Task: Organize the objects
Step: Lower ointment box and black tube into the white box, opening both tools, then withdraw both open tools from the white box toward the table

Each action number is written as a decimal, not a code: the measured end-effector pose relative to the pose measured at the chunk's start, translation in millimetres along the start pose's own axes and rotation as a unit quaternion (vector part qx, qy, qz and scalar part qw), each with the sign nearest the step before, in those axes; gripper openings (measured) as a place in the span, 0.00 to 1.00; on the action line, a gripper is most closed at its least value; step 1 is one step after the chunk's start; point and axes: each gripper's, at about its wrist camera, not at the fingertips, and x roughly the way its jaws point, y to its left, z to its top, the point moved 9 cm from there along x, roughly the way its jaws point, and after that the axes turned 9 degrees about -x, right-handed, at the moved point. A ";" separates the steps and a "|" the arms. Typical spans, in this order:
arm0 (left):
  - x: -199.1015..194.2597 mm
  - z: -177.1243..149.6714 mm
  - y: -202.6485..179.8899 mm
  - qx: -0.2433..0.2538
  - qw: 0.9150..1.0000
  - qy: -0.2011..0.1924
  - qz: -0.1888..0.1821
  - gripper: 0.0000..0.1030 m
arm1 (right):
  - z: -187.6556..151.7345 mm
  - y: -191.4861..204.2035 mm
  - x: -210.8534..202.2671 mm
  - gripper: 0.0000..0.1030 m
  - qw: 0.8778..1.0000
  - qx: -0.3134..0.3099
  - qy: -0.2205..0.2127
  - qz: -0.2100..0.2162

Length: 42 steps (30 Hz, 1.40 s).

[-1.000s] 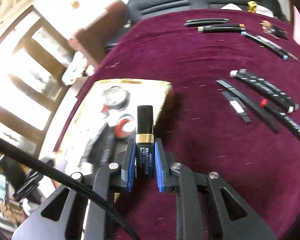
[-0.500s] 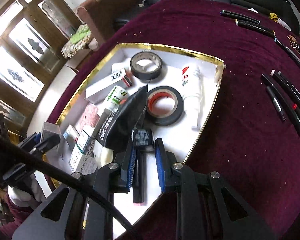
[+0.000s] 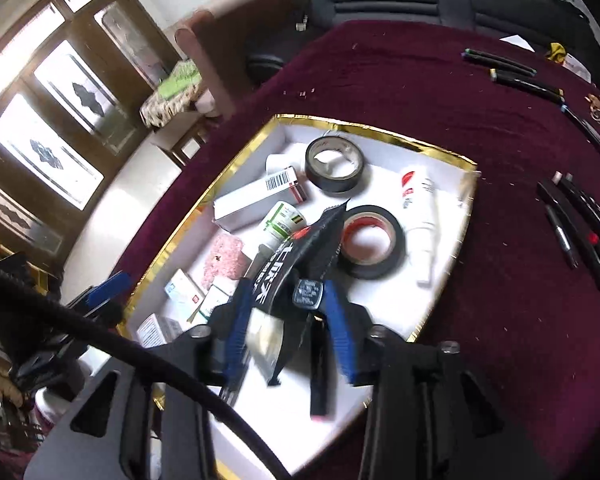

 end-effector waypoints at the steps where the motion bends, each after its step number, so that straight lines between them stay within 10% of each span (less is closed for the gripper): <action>1: -1.2 -1.3 0.9 -0.003 1.000 0.000 -0.002 0.60 | 3.9 -1.5 10.8 0.38 1.000 0.001 0.009 -0.006; 15: -12.1 -1.8 19.8 -0.036 0.999 -0.013 -0.015 0.60 | 45.9 -31.1 -6.2 0.42 0.995 0.040 -0.077 -0.054; 30: -14.6 -9.4 -16.6 -0.023 0.998 -0.004 -0.059 0.65 | -18.7 -28.3 -22.5 0.42 0.997 0.058 -0.054 0.004; 36: -16.3 -9.8 -58.5 -0.009 0.996 0.001 -0.087 0.65 | -44.6 -70.4 -117.4 0.41 0.989 0.060 -0.120 -0.065; 42: -57.6 29.1 -160.5 0.063 0.986 -0.043 -0.149 0.65 | -32.3 -77.0 -293.5 0.46 0.955 -0.006 -0.227 -0.190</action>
